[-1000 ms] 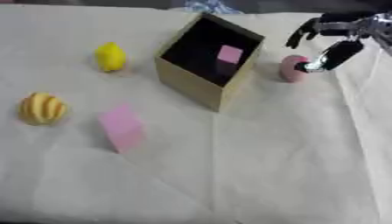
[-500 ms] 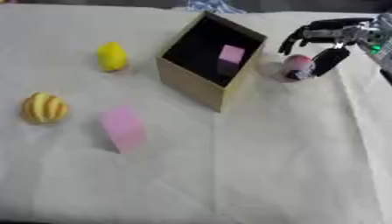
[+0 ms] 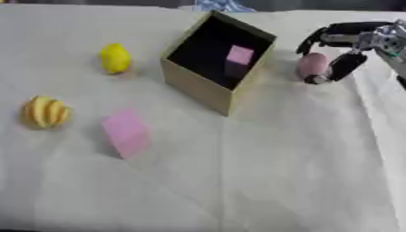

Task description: Pick up objects on the table and place them in the box.

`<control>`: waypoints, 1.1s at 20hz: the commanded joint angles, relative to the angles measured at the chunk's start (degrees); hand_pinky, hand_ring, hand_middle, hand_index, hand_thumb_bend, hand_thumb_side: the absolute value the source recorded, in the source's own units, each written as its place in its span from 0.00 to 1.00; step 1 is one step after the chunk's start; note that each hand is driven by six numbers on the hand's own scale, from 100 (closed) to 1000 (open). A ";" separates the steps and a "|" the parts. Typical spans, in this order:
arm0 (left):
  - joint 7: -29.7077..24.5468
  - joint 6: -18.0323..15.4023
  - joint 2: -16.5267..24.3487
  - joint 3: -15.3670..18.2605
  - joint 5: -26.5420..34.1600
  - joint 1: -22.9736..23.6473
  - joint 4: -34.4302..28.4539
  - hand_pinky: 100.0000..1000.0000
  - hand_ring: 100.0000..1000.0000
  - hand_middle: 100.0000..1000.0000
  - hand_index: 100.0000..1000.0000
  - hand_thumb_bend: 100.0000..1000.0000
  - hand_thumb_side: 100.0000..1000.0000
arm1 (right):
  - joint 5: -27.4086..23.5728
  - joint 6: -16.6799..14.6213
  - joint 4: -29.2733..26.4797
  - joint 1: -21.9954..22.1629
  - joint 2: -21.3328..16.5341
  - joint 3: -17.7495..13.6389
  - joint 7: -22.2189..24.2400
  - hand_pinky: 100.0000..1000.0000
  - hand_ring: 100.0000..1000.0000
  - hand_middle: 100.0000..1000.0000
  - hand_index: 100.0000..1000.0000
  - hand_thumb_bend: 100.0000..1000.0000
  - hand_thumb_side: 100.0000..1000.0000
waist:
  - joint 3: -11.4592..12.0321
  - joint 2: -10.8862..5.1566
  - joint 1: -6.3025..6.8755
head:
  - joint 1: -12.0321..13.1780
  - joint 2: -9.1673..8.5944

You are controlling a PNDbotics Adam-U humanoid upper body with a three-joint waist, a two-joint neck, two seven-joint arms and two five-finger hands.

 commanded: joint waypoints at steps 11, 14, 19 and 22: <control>-0.14 -0.39 0.91 0.22 0.50 -0.83 -0.91 0.70 0.68 0.63 0.77 0.33 0.61 | 7.63 -1.10 4.63 -2.74 0.64 -2.80 -0.98 0.85 0.92 0.73 0.83 0.39 0.00 | 0.38 -0.47 0.17 | -0.17 -1.21; -0.13 -0.43 0.87 0.21 0.60 -0.80 -0.92 0.70 0.68 0.63 0.77 0.33 0.61 | 10.86 -2.08 6.75 -3.09 1.11 -4.19 -2.54 0.85 0.92 0.72 0.83 0.37 0.00 | 0.35 -0.39 0.19 | -0.27 -1.35; -0.22 -0.46 0.79 0.16 0.74 -0.81 -0.92 0.70 0.68 0.63 0.77 0.32 0.61 | 12.60 -3.13 9.61 -3.43 2.07 -6.07 -4.63 0.83 0.88 0.65 0.75 0.20 0.00 | 0.30 -0.36 0.24 | -0.43 -1.35; -0.29 -0.48 0.73 0.13 0.78 -0.82 -0.92 0.70 0.68 0.62 0.77 0.32 0.61 | 12.57 -3.16 10.28 -3.64 2.54 -6.42 -5.14 0.82 0.82 0.61 0.71 0.08 0.00 | 0.36 -0.43 0.24 | -0.46 -1.33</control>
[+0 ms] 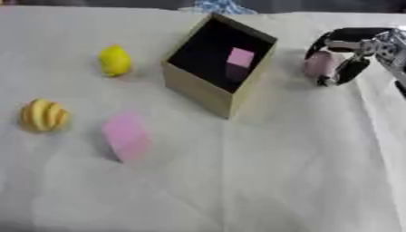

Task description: Pick up objects on the table and place them in the box.

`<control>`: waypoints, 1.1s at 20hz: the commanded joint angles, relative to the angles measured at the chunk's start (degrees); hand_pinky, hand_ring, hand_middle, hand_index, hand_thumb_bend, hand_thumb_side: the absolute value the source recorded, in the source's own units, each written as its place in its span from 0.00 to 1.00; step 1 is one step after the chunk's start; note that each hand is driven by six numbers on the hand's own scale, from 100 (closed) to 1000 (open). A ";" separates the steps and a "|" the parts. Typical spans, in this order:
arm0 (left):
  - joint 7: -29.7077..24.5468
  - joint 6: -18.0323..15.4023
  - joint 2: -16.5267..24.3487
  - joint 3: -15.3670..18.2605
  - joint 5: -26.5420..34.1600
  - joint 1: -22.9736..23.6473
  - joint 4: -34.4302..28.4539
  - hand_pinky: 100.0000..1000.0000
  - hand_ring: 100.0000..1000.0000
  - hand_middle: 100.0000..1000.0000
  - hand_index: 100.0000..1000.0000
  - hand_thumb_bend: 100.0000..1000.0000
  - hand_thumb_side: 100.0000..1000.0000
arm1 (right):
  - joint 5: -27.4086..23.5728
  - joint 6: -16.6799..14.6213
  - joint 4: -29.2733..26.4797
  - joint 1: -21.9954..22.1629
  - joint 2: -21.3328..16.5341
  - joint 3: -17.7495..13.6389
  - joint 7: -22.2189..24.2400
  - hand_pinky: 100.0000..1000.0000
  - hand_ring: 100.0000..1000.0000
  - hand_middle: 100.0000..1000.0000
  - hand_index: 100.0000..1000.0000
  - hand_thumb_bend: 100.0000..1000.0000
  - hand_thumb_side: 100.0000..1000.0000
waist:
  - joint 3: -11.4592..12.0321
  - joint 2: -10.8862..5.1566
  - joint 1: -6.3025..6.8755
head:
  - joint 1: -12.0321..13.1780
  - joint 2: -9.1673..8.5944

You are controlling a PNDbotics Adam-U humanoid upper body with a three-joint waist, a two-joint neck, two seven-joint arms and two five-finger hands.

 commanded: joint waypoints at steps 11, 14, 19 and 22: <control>-0.19 -0.18 0.75 0.13 -0.25 -0.50 -1.12 0.70 0.68 0.62 0.77 0.32 0.61 | -3.64 2.78 -14.45 -2.26 -1.34 1.03 -4.46 0.81 0.75 0.50 0.62 0.00 0.00 | 0.04 -1.75 0.05 | -0.27 -0.11; -0.24 -0.15 0.78 0.07 -0.36 -0.52 -1.16 0.70 0.68 0.62 0.77 0.32 0.61 | -8.13 5.10 -24.92 -3.76 -1.21 2.98 -2.23 0.81 0.75 0.50 0.62 0.00 0.00 | 0.07 -1.91 -0.01 | -0.43 0.14; -0.47 -0.12 0.85 -0.14 -0.46 -0.70 -1.21 0.70 0.68 0.62 0.77 0.32 0.61 | -13.60 10.06 -33.81 -8.20 2.38 4.75 2.26 0.82 0.75 0.50 0.64 0.00 0.00 | 0.33 -2.18 -0.05 | -1.15 0.46; -0.59 -0.11 0.83 -0.26 -0.48 -0.86 -1.25 0.70 0.68 0.62 0.77 0.32 0.60 | -13.52 11.57 -32.82 -9.97 5.57 5.06 3.66 0.82 0.76 0.50 0.64 0.00 0.00 | 0.64 -2.22 -0.06 | -1.80 0.44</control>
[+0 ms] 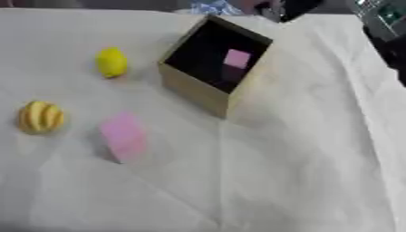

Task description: Pick up objects on the table and place them in the box.

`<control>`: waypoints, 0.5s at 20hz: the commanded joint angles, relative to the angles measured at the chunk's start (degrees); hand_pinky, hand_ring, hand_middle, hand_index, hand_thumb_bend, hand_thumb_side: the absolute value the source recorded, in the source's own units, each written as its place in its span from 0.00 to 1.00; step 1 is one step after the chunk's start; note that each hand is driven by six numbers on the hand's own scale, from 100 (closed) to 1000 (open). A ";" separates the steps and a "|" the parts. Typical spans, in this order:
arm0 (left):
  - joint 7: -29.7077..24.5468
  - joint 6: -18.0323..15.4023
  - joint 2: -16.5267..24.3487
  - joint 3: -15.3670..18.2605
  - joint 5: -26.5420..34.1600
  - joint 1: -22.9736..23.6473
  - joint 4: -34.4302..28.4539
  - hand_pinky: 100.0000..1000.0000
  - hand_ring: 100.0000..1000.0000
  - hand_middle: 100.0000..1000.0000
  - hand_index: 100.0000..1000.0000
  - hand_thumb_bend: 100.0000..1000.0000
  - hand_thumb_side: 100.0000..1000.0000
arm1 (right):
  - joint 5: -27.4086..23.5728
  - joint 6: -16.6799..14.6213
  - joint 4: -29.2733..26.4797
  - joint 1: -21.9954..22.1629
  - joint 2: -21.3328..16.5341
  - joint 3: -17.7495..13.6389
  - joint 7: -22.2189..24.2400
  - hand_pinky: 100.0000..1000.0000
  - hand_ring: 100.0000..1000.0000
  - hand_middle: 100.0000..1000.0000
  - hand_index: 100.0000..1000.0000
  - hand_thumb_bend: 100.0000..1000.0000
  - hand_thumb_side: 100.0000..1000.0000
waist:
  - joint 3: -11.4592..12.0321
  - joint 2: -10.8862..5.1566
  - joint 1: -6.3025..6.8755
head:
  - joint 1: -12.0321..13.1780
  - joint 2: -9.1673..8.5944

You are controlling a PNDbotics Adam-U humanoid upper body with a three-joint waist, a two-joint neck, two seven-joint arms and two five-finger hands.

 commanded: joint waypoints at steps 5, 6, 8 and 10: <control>-0.39 -0.06 0.72 -0.17 -0.11 -0.94 -1.27 0.70 0.68 0.62 0.77 0.32 0.60 | 1.42 0.95 6.07 -2.68 6.00 -0.11 2.57 0.83 0.78 0.53 0.67 0.04 0.00 | 0.83 -1.13 0.21 | -1.25 -0.12; -0.40 -0.08 0.70 -0.18 -0.08 -1.00 -1.27 0.70 0.68 0.62 0.77 0.32 0.60 | 2.05 0.48 7.57 -2.70 6.75 -0.25 2.83 0.83 0.78 0.54 0.68 0.06 0.00 | 0.94 -1.08 0.24 | -1.31 -0.12; -0.44 -0.09 0.66 -0.21 -0.02 -1.10 -1.26 0.70 0.68 0.62 0.77 0.32 0.60 | 3.39 -0.65 10.50 -2.77 8.02 -0.62 3.07 0.83 0.78 0.54 0.68 0.10 0.00 | 1.10 -0.99 0.26 | -1.40 -0.08; -0.47 -0.10 0.61 -0.23 0.01 -1.16 -1.27 0.70 0.68 0.62 0.77 0.32 0.60 | 4.95 -1.86 12.84 -2.76 8.86 -1.05 2.79 0.83 0.79 0.55 0.69 0.10 0.00 | 1.20 -0.92 0.26 | -1.45 -0.10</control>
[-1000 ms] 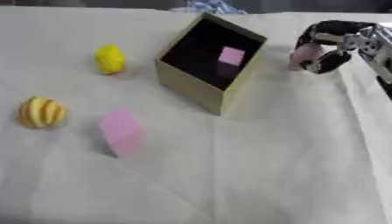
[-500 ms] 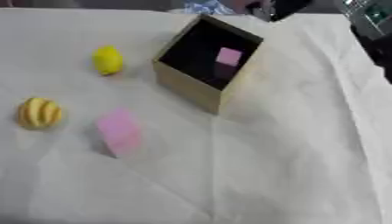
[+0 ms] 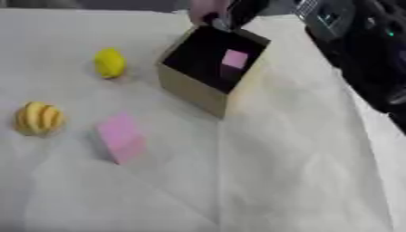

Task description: Pick up objects on the table and place them in the box.

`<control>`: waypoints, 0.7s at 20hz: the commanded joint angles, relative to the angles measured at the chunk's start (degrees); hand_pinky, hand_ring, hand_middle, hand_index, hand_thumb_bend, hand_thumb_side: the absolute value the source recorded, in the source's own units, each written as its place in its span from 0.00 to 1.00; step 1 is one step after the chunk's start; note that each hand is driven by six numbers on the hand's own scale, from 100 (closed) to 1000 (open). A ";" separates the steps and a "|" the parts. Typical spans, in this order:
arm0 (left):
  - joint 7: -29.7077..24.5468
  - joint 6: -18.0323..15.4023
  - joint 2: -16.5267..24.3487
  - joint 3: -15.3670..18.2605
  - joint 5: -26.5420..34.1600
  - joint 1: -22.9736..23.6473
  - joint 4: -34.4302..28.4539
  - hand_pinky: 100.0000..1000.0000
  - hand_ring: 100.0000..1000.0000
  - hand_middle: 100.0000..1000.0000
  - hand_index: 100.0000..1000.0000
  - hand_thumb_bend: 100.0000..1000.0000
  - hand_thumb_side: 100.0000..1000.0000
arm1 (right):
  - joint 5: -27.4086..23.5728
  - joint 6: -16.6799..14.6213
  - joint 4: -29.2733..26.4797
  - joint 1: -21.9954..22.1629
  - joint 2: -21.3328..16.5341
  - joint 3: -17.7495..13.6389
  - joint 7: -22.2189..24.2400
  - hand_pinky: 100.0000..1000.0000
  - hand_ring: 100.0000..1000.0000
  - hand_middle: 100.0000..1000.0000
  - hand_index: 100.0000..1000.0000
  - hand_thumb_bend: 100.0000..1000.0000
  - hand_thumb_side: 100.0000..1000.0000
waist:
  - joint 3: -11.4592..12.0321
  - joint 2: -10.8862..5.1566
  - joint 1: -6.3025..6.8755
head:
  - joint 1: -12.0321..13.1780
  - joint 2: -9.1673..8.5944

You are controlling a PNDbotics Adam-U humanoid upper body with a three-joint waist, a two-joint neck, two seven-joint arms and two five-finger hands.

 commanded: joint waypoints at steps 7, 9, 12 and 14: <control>-0.25 -0.13 0.51 0.00 0.04 -0.74 -1.21 0.70 0.68 0.62 0.77 0.32 0.60 | 3.91 -4.65 5.44 -1.11 1.42 -1.44 -0.78 0.83 0.79 0.55 0.69 0.13 0.00 | 0.29 -0.94 0.17 | -0.16 -0.12; -0.26 -0.13 0.49 0.00 0.04 -0.75 -1.22 0.70 0.68 0.62 0.77 0.32 0.60 | 3.92 -5.03 5.62 -1.09 1.46 -1.46 -0.71 0.83 0.79 0.55 0.69 0.13 0.00 | 0.30 -0.94 0.16 | -0.17 -0.12; -0.28 -0.13 0.50 -0.03 0.04 -0.79 -1.24 0.70 0.69 0.62 0.77 0.33 0.60 | 4.14 -5.40 5.68 -1.03 1.73 -1.20 -0.51 0.89 0.95 0.80 0.88 0.33 0.16 | 0.45 -0.94 0.11 | -0.24 -0.10; -0.30 -0.13 0.48 -0.03 0.02 -0.81 -1.24 0.70 0.69 0.61 0.77 0.33 0.60 | 5.07 -6.87 5.68 -0.99 1.93 -0.37 0.92 0.90 0.98 0.84 0.91 0.34 0.20 | 0.54 -0.99 0.09 | -0.20 -0.05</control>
